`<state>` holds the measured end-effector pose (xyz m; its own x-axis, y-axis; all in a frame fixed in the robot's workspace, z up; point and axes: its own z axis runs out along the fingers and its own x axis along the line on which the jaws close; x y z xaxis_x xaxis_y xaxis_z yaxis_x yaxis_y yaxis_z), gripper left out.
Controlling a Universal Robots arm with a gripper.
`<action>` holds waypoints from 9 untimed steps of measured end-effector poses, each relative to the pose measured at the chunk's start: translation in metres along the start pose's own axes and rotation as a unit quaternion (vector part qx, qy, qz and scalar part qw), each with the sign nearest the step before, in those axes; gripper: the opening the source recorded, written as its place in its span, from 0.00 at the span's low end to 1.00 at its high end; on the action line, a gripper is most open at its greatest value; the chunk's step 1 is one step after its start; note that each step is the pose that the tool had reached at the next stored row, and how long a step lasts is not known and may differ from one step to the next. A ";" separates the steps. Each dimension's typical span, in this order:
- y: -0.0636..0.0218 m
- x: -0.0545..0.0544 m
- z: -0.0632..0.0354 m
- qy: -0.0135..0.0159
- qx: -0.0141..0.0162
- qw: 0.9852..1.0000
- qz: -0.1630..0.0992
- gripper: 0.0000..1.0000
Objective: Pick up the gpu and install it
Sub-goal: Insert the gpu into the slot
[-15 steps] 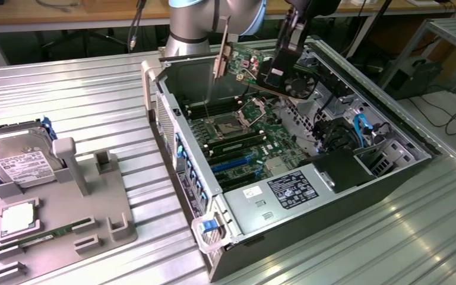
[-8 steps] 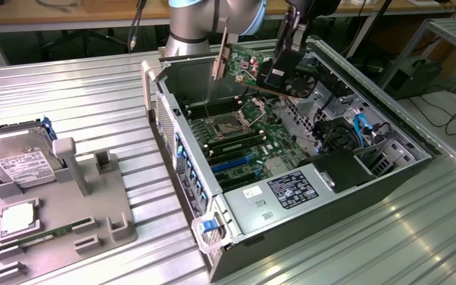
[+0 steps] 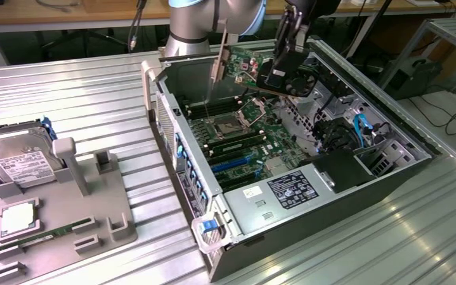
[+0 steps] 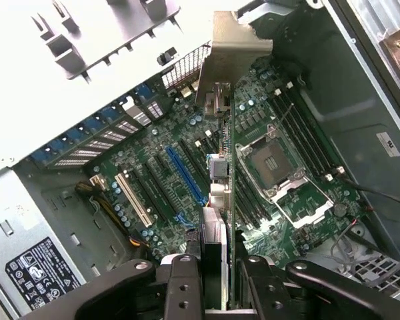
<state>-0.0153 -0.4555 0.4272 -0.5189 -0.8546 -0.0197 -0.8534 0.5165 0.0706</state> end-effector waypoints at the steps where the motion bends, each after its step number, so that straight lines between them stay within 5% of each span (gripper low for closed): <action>1: 0.0000 0.000 0.0000 0.000 0.000 1.000 -0.005 0.28; 9: 0.0000 0.000 0.0000 0.003 -0.001 0.999 -0.048 0.28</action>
<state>-0.0153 -0.4555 0.4271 -0.4344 -0.9005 -0.0198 -0.8990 0.4322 0.0706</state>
